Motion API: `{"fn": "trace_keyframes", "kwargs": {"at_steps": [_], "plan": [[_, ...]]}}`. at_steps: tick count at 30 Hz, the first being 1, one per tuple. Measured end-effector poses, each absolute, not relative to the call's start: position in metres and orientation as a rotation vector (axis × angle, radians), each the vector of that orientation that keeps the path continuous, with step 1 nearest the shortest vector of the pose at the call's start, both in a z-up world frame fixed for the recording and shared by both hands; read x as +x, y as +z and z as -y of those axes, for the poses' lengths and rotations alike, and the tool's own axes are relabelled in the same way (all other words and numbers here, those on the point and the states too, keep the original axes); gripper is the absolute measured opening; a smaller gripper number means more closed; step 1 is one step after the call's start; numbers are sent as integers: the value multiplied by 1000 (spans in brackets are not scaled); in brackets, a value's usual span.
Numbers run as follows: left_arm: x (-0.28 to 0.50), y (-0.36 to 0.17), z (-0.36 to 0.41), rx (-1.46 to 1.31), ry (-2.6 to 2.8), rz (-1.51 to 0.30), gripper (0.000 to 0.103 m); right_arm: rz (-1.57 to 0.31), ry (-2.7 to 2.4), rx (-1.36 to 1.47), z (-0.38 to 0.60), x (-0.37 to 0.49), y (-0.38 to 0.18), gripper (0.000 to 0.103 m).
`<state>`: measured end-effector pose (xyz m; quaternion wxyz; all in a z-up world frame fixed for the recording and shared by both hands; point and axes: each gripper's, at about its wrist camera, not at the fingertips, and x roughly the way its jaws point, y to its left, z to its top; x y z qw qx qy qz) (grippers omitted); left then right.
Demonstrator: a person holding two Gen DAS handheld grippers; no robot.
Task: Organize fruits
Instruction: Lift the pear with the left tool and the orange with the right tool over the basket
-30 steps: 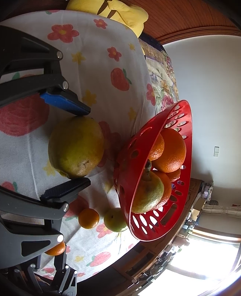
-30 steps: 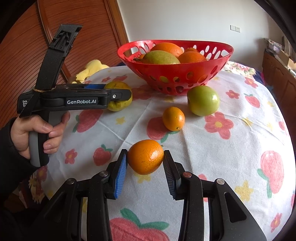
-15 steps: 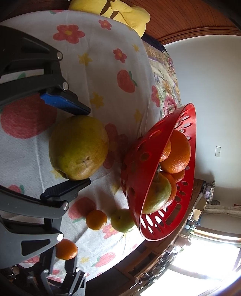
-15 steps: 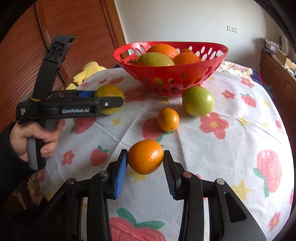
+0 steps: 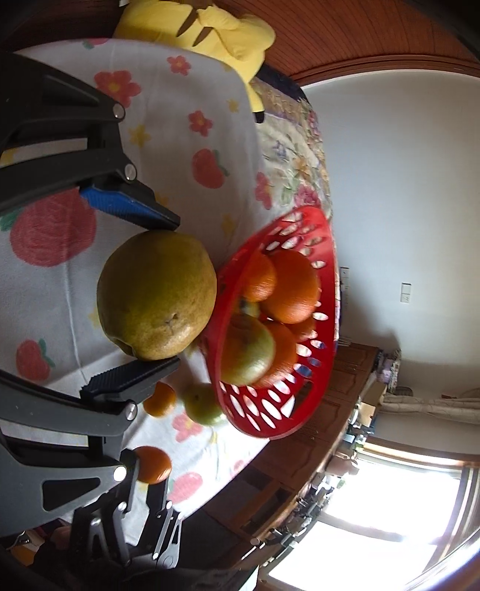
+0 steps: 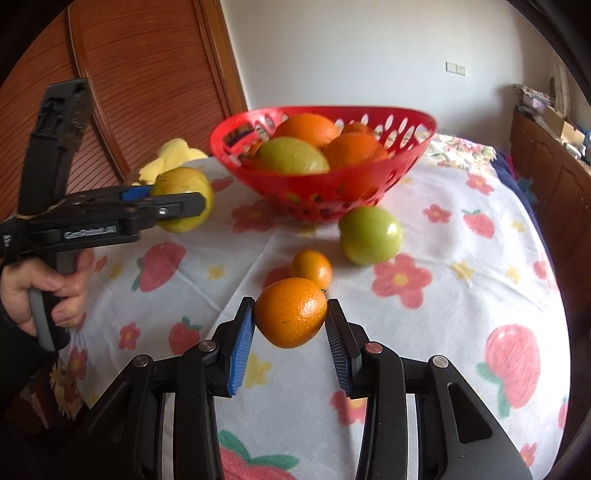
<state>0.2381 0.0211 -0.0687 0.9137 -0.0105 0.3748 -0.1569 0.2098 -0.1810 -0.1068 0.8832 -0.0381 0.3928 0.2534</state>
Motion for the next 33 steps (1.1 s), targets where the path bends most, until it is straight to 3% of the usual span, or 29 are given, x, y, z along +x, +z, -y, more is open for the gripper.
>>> {"fn": "trace_keyframes", "kwargs": {"at_steps": [14,33], "plan": [[261,-21,-14,9,-350,-685,67,-709,507,-89,198,246,-61,38],[306,-27,4,38,-350,-696,67,-639,481,-129,194,299,-37,38]]}}
